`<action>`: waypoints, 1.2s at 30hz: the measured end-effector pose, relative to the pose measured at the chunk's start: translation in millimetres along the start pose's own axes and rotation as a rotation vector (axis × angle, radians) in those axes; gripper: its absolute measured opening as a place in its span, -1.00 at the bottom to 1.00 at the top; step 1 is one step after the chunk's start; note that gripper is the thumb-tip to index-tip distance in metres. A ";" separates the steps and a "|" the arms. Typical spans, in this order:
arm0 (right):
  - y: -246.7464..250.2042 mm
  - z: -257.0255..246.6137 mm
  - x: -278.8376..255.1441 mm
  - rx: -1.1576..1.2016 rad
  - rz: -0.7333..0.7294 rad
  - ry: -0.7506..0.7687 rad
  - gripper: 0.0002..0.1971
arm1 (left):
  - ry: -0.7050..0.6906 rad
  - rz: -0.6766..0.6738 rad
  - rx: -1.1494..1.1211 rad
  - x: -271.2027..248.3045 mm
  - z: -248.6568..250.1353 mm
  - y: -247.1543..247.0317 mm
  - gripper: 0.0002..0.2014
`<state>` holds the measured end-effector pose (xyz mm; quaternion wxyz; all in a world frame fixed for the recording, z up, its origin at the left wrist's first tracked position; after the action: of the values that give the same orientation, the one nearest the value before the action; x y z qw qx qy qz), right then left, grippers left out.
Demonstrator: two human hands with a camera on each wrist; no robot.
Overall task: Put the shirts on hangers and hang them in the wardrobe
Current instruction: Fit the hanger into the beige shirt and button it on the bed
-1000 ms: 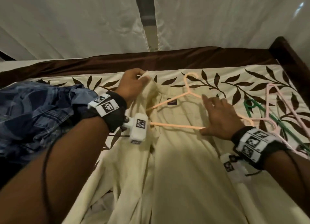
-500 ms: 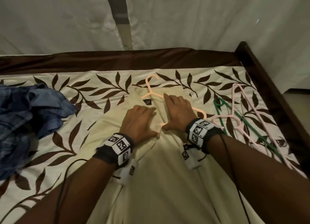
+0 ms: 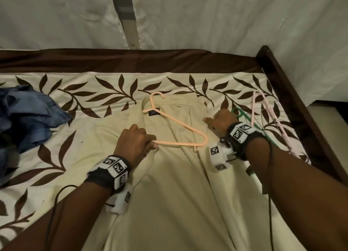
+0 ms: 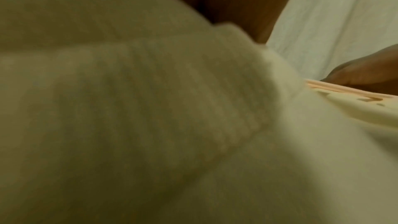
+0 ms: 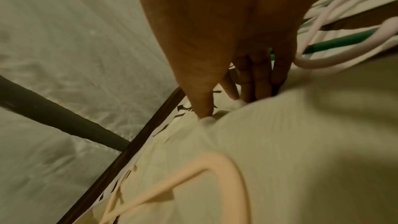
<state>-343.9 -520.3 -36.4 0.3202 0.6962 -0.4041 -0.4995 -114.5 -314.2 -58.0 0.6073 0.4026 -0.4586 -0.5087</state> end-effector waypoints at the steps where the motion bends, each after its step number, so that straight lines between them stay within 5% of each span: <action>1: -4.0 -0.4 -0.1 0.070 -0.007 -0.003 -0.48 | 0.007 0.017 -0.013 -1.2 0.1 -0.3 -0.55; 5: 1.5 -11.8 -2.2 0.275 0.046 0.048 -0.78 | 0.071 0.014 -0.032 -1.7 4.0 -1.1 -0.58; 9: 18.3 -5.3 4.9 0.184 0.110 0.029 -0.71 | 0.132 0.040 -0.075 -1.6 6.3 1.5 -0.47; 15: -1.5 -4.6 -4.4 0.142 -0.115 -0.006 -0.55 | 0.250 0.004 -0.114 -5.5 8.0 6.7 -0.67; 20: -0.5 -11.2 -9.3 0.181 -0.128 0.002 -0.70 | 0.313 -0.035 -0.144 -5.3 7.6 12.6 -0.66; 26: 31.3 -6.5 -40.9 0.588 0.084 0.046 -0.82 | 0.378 -0.048 -0.210 -6.1 7.6 11.7 -0.67; 31: 54.4 -10.8 -68.3 0.711 0.230 0.188 -0.90 | 0.387 -0.065 -0.232 2.0 16.2 7.8 -0.68; 33: 49.0 -19.7 -86.5 0.737 0.179 0.285 -0.92 | 0.401 -0.060 -0.221 7.6 20.2 8.0 -0.68; 36: 7.6 -41.6 -115.0 0.538 -0.095 0.476 -0.93 | 0.441 -0.071 -0.234 18.6 22.5 5.0 -0.69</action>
<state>-326.1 -420.6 32.6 0.1871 0.8703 -0.4023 -0.2138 -133.9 -332.3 -44.7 0.7169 0.4465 -0.2385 -0.4794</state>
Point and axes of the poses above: each hand's wrist, its own x-axis towards the middle knuckle, its own y-axis out of the back of the hand, z = x × y, the point moved 3 cm from there along x, towards the middle knuckle, and after that the axes turned 5 degrees about -x, right-handed, at the moved point
